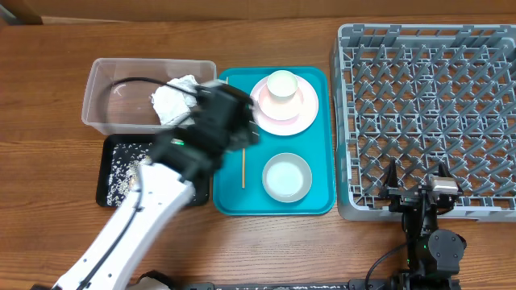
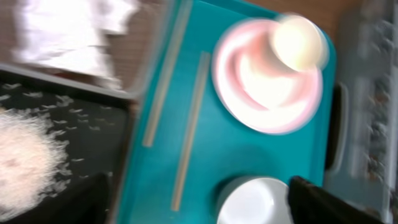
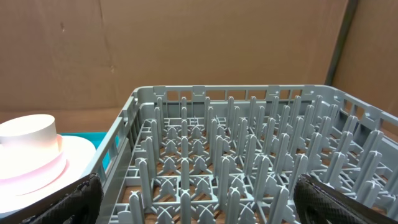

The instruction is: Sort waste into correct bins and load items into the dishwasher

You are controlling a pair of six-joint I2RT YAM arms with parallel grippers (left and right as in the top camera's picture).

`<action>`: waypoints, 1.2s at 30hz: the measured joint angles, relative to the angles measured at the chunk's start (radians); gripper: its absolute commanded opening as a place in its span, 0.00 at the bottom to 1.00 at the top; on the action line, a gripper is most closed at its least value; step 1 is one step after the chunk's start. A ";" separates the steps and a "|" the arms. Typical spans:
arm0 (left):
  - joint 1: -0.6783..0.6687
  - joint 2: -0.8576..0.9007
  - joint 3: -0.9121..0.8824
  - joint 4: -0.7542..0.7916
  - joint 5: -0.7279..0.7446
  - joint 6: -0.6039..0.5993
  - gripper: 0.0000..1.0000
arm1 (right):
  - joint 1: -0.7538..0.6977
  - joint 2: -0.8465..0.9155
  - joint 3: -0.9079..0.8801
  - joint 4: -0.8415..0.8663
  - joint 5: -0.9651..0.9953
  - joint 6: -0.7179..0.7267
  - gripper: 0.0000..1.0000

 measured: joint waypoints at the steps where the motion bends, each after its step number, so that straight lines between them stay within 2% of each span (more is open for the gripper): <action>1: 0.040 -0.004 0.000 -0.014 0.004 0.007 1.00 | 0.000 0.000 0.000 0.000 0.000 0.000 1.00; 7: 0.293 -0.004 0.000 -0.068 0.033 0.028 1.00 | 0.000 0.000 0.000 0.000 0.000 0.000 1.00; 12: 0.394 -0.004 0.000 -0.083 0.066 0.034 1.00 | 0.000 0.000 0.000 0.000 0.000 0.000 1.00; 36: 0.402 -0.004 0.000 -0.085 0.092 0.035 1.00 | 0.000 0.000 0.000 0.000 0.000 0.000 1.00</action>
